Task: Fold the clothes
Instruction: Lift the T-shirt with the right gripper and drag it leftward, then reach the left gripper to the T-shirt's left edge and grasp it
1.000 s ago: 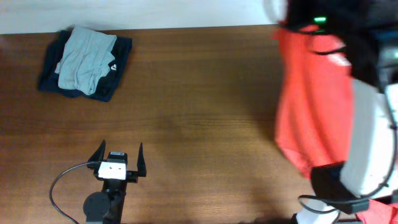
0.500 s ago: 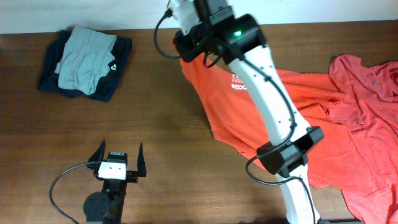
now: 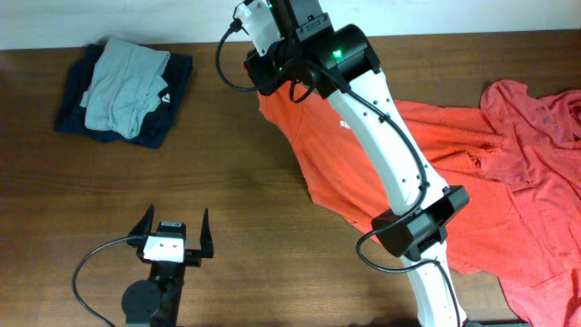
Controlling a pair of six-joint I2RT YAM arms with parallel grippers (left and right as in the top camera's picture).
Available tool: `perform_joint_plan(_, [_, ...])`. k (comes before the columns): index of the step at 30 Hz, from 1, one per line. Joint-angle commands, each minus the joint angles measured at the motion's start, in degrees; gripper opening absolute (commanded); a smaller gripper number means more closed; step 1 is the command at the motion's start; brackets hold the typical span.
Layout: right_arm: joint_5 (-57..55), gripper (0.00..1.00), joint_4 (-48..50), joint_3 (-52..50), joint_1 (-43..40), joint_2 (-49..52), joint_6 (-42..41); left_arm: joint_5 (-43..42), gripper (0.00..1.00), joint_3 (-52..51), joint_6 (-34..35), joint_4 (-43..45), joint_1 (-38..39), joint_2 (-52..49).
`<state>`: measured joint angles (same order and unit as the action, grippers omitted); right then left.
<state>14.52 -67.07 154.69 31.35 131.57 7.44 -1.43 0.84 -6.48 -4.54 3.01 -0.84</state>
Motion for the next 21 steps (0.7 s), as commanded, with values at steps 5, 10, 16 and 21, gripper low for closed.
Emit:
perform_joint_plan(5, [0.96, 0.04, -0.63, 1.09, 0.61, -1.86, -0.22, 0.35, 0.99, -0.33, -0.94, -0.11, 0.22, 0.50])
perform_joint_plan(10, [0.94, 0.04, -1.27, 1.09, 0.61, -1.86, -0.22, 0.39, 1.00, -0.33, -0.96, 0.59, 0.22, 0.50])
perform_joint_plan(16, [0.92, 0.04, -1.70, 1.09, 0.44, -1.86, -0.20, -12.44, 0.99, 0.11, 0.02, 7.06, 0.22, 0.50])
perform_joint_plan(21, [0.94, 0.04, -1.66, 1.09, 0.46, -1.86, -0.39, -13.42, 0.99, 9.66, 5.20, 0.63, 0.22, -2.47])
